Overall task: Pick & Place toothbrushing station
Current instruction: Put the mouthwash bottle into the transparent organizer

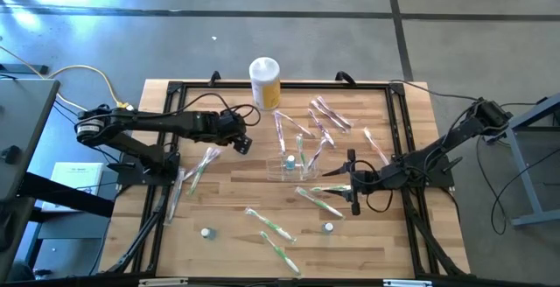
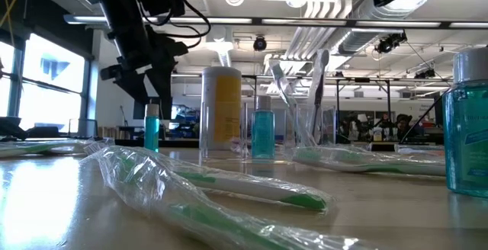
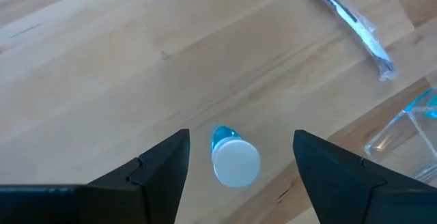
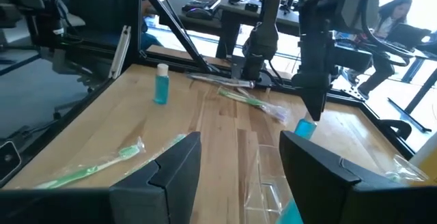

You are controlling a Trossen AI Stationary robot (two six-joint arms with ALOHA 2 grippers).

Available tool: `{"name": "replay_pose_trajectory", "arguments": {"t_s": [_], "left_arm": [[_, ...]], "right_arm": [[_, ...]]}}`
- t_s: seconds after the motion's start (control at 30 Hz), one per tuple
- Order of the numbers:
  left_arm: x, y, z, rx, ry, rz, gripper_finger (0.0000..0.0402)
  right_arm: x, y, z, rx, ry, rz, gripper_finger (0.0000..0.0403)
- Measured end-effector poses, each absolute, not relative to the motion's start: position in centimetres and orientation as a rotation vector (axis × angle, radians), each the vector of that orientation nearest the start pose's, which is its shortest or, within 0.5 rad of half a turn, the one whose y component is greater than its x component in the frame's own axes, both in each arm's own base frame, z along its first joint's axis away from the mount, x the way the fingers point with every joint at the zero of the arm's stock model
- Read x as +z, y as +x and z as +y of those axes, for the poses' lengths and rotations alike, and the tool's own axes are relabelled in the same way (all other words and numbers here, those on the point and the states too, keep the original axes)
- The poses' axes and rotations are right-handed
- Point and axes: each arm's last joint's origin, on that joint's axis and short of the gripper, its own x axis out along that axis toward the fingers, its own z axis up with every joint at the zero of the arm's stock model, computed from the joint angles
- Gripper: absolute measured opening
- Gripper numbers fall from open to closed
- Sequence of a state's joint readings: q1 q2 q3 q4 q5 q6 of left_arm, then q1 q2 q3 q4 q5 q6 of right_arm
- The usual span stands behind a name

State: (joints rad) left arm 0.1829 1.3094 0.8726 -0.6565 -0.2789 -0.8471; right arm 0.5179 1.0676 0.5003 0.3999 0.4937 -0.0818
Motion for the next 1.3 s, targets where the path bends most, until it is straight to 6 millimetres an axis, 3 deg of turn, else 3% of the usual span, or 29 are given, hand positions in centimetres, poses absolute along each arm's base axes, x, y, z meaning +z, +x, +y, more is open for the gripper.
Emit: {"name": "replay_pose_trajectory", "arguments": {"t_s": [0.3,0.67,1.3], "left_arm": [[22.3,23.5,5.2,0.872,-0.707,0.873,0.0255],[20.8,23.1,5.1,0.887,-0.722,0.879,0.0255],[19.1,24.6,5.3,0.879,-0.723,0.896,0.0255]], "right_arm": [[23.8,20.2,9.7,0.020,-0.158,0.146,0.0192],[23.8,20.0,10.0,0.034,-0.157,0.146,0.0192],[23.6,20.0,10.0,0.032,-0.140,0.165,0.0192]]}}
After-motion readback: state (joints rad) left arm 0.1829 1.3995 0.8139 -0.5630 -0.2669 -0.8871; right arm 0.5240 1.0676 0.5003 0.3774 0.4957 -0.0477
